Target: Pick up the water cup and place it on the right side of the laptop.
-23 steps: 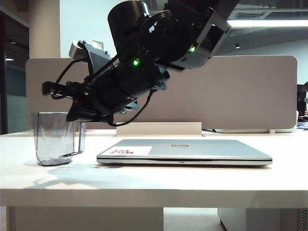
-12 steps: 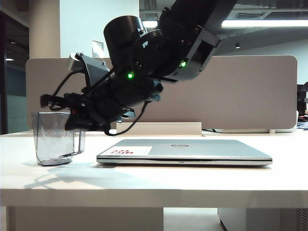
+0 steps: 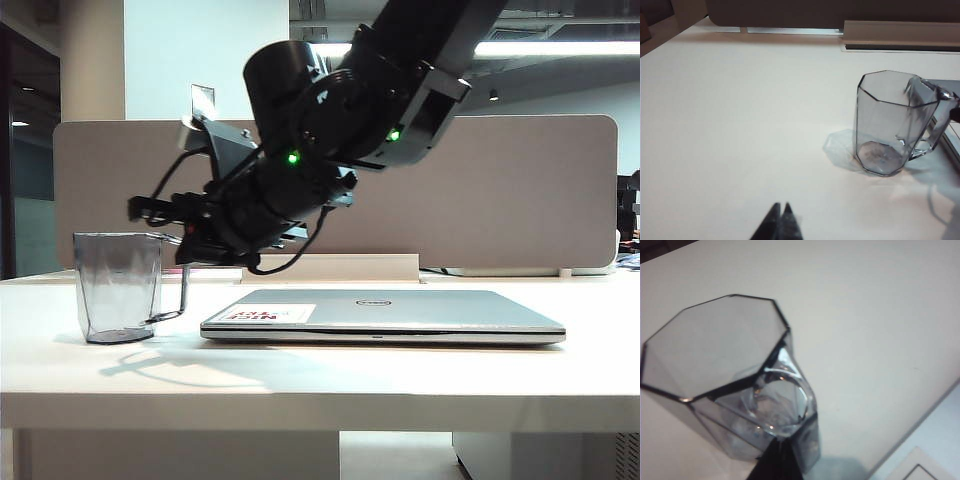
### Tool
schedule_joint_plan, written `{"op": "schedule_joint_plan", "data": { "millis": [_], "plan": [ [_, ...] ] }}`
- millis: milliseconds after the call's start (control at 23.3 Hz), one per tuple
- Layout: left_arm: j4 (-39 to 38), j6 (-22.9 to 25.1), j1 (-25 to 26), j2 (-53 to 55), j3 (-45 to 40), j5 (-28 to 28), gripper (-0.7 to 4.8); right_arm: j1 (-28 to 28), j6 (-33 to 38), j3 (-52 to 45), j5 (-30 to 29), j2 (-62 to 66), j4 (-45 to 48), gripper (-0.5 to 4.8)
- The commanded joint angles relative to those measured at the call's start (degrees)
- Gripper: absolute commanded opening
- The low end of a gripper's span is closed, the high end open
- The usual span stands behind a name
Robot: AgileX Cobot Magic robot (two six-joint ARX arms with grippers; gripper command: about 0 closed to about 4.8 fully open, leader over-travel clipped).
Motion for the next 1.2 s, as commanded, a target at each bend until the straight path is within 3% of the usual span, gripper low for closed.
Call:
{"op": "schedule_joint_plan", "data": {
  "millis": [43,514,857,1071,1200],
  "plan": [
    [0.37,-0.20,-0.07,0.04,0.17,-0.02,-0.05,-0.70,0.00,0.35,0.11,-0.11,0.44,-0.01],
    [0.35,-0.20,-0.07,0.04,0.17,-0.02,-0.05,-2.12,0.02,0.37,-2.69,-0.11,0.22,-0.01],
    [0.37,-0.20,-0.07,0.04,0.17,-0.02,-0.05,-0.94,-0.02,0.37,-0.31,-0.11,-1.66,0.01],
    [0.39,-0.20,-0.07,0.04,0.17,-0.02,-0.05,-0.92,0.07,0.37,4.04,-0.13,-4.52,1.26],
    [0.39,-0.17,-0.04,0.04,0.17,-0.04,-0.06,-0.42,0.24,0.37,4.04,-0.11,-3.43,1.27]
  ]
}}
